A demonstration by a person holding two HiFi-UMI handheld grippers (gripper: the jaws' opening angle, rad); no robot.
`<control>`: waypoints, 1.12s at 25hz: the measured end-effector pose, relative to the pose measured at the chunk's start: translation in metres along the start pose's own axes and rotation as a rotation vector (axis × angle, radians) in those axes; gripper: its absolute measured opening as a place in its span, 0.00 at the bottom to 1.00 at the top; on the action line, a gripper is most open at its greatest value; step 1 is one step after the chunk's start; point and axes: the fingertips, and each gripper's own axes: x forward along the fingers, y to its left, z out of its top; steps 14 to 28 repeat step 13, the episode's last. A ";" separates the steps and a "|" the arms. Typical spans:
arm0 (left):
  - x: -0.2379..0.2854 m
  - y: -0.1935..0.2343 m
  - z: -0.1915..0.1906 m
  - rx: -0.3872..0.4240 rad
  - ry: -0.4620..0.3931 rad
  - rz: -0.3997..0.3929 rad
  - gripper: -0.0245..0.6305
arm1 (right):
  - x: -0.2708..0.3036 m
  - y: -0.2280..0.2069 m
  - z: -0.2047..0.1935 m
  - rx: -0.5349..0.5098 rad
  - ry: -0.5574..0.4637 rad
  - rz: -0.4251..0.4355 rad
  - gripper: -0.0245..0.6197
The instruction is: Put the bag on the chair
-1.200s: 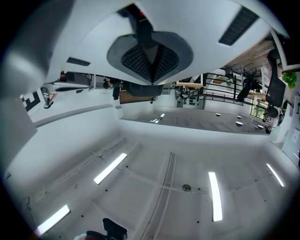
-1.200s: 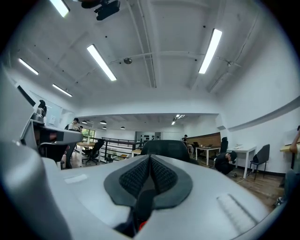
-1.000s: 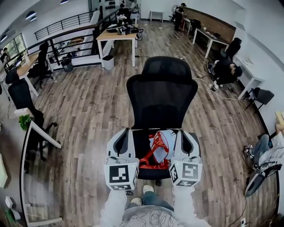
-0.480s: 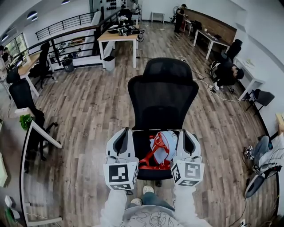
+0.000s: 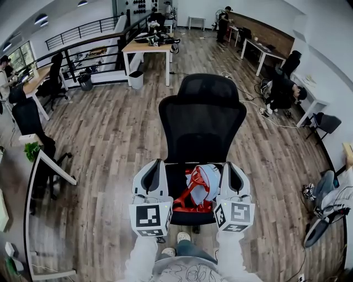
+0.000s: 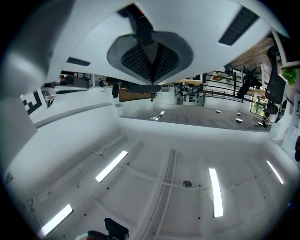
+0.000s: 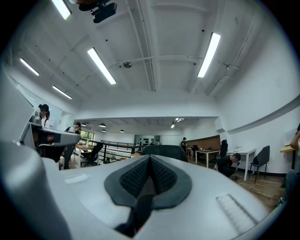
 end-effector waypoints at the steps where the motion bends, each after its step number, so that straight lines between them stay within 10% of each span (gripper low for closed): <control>1: 0.000 0.000 0.000 0.000 -0.001 -0.001 0.05 | 0.000 0.000 0.000 0.000 -0.001 0.000 0.05; 28: 0.003 0.001 0.006 0.009 0.002 -0.007 0.05 | 0.005 0.000 0.005 0.005 0.000 0.010 0.05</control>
